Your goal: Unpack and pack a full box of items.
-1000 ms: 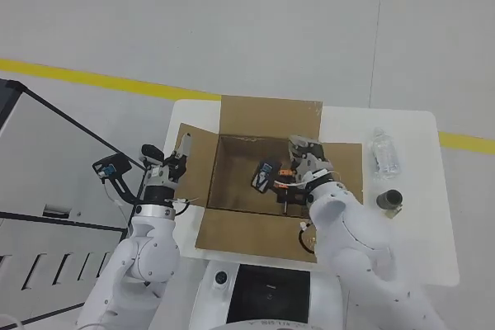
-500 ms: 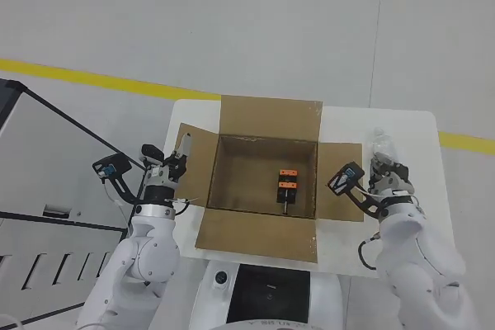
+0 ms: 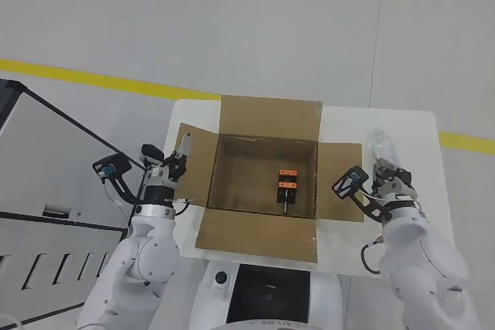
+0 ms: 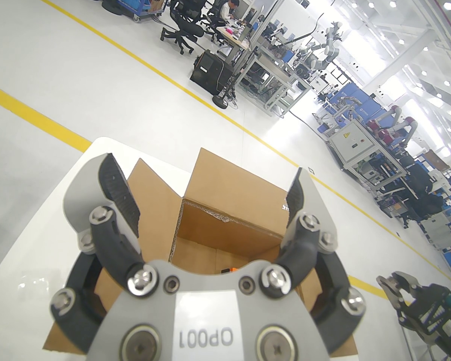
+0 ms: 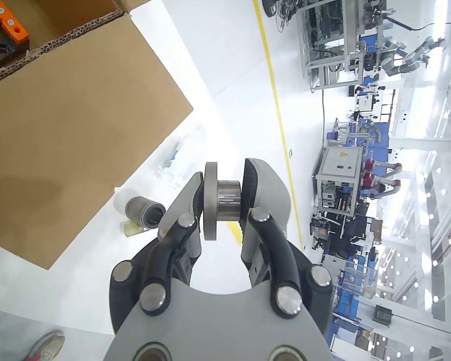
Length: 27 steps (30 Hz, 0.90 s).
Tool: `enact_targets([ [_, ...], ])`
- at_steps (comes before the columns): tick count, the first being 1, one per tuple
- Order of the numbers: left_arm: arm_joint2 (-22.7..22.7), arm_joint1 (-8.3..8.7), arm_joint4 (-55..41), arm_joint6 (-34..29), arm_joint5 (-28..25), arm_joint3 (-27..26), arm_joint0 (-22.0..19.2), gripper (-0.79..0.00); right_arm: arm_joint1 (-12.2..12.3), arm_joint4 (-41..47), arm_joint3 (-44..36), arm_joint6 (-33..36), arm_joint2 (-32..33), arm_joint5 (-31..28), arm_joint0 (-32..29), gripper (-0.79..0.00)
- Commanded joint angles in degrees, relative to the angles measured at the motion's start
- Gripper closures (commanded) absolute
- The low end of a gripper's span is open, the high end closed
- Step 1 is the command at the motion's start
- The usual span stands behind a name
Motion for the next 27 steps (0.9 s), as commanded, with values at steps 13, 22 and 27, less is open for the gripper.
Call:
enact_targets([
  [13,0.0,0.0,0.0,0.0,-0.01,0.0,0.01,-0.785,2.26,-11.7,8.16,-37.17,22.3,11.32,-17.41,0.0],
  [22,0.0,0.0,0.0,0.0,-0.01,0.0,0.01,-0.785,2.14,-12.26,10.98,-39.48,22.92,14.42,-20.13,0.0],
  [27,0.0,0.0,0.0,0.0,-0.01,0.0,0.01,-0.785,2.17,-14.12,11.66,-40.63,21.95,14.43,-20.99,0.0],
])
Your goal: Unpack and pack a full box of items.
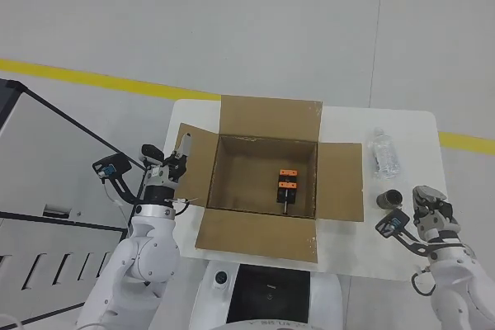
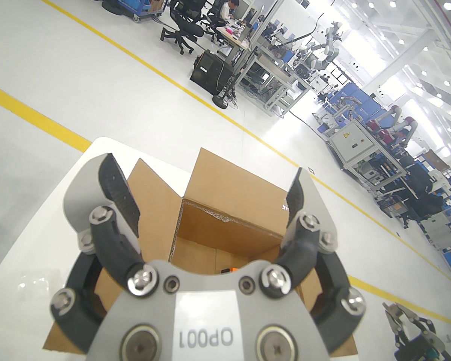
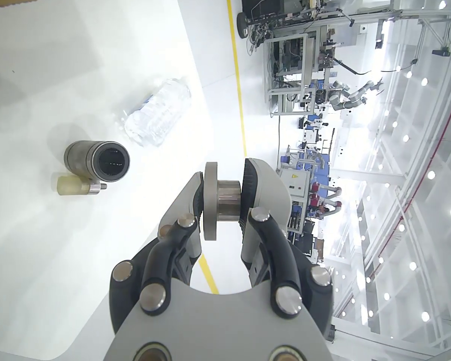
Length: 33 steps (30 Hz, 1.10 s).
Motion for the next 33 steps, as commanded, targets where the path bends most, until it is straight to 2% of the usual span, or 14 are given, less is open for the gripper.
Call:
enact_targets([
  [1,0.0,0.0,0.0,0.0,-0.01,0.0,0.01,-0.785,0.06,-3.52,1.08,-1.7,-1.41,0.33,-1.55,0.0],
  [5,0.0,0.0,0.0,0.0,-0.01,0.0,0.01,-0.785,0.01,-9.02,3.46,-4.31,-3.19,4.64,-5.81,0.0],
  [10,0.0,0.0,0.0,0.0,-0.01,0.0,0.01,-0.785,-0.26,-13.18,5.95,-2.14,-5.78,6.96,-6.58,0.0],
  [24,0.0,0.0,0.0,0.0,-0.01,0.0,0.01,-0.785,-0.75,-14.86,19.93,1.57,-11.62,1.47,5.0,0.0],
  [33,0.0,0.0,0.0,0.0,-0.01,0.0,0.01,-0.785,-0.8,-13.58,22.97,0.49,-12.36,-1.03,7.27,0.0],
])
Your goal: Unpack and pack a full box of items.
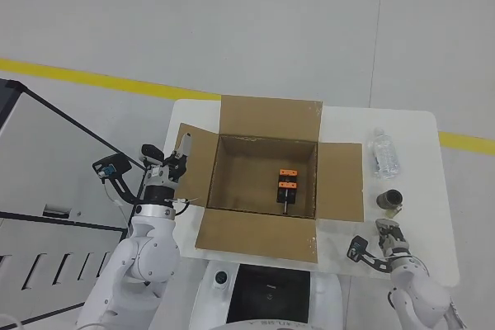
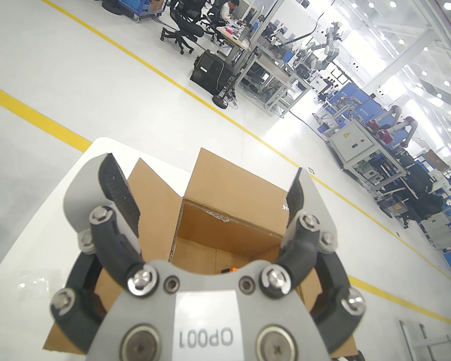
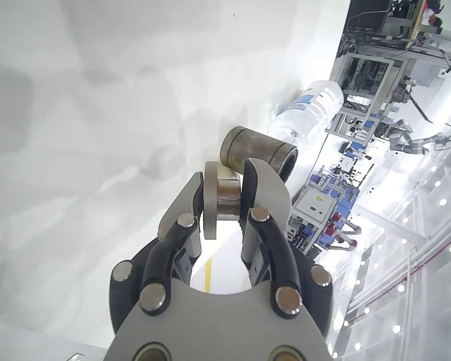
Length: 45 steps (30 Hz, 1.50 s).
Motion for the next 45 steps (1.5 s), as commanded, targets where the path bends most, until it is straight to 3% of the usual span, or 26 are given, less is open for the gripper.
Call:
enact_targets([
  [1,0.0,0.0,0.0,0.0,-0.01,0.0,0.01,-0.785,-0.01,0.22,0.52,0.09,-0.05,-0.48,0.35,0.0],
  [11,0.0,0.0,0.0,0.0,-0.01,0.0,0.01,-0.785,-0.11,0.67,2.19,0.76,-0.85,-1.33,1.44,0.0],
  [17,0.0,0.0,0.0,0.0,-0.01,0.0,0.01,-0.785,-0.13,1.01,2.47,1.03,-1.02,-1.96,1.71,-0.277],
  [22,0.0,0.0,0.0,0.0,-0.01,0.0,0.01,-0.785,-0.15,1.11,2.2,1.43,-1.14,-1.8,1.65,-0.376],
  [45,0.0,0.0,0.0,0.0,-0.01,0.0,0.01,-0.785,-0.5,2.73,2.78,4.07,-2.81,-3.05,4.36,-0.36],
])
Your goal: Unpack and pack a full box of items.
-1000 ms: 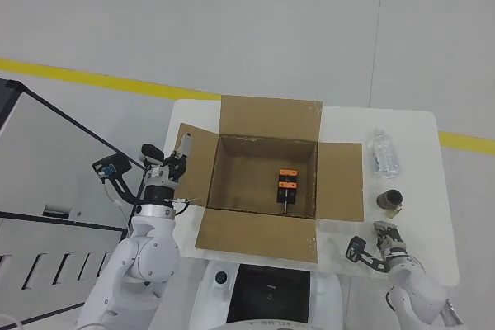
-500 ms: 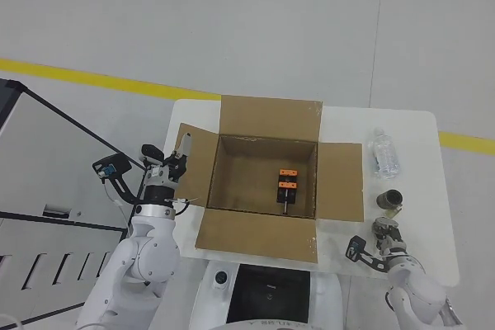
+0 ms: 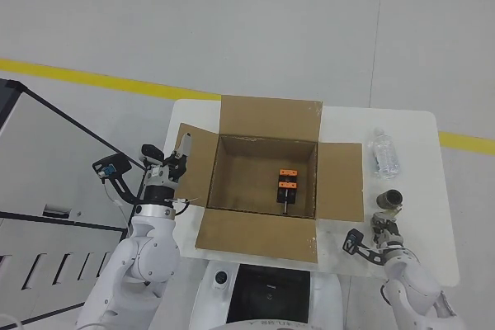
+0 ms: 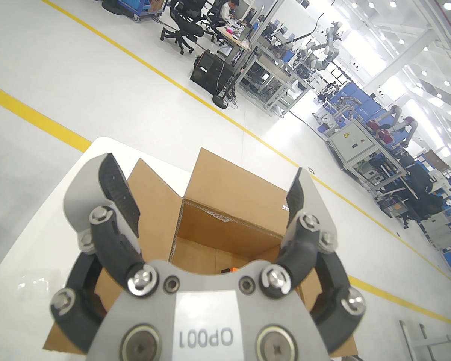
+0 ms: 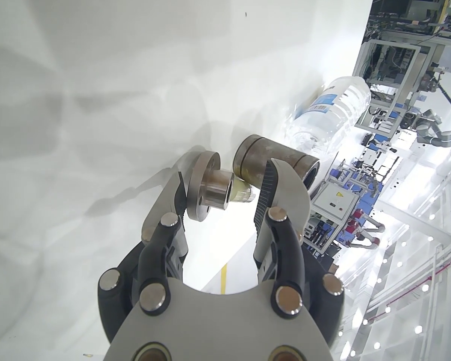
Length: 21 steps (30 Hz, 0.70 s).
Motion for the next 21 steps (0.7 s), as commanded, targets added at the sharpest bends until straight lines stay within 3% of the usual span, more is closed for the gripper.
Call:
enact_targets([
  [1,0.0,0.0,0.0,0.0,-0.01,0.0,0.01,-0.785,0.01,-0.18,0.32,-0.03,-0.05,0.1,-0.07,-0.36],
  [16,0.0,0.0,0.0,0.0,-0.01,0.0,0.01,-0.785,0.09,0.93,1.19,-0.67,0.61,0.45,-1.15,-0.345],
  [21,0.0,0.0,0.0,0.0,-0.01,0.0,0.01,-0.785,0.33,2.2,-5.02,-2.85,2.57,1.02,-3.8,-0.342],
])
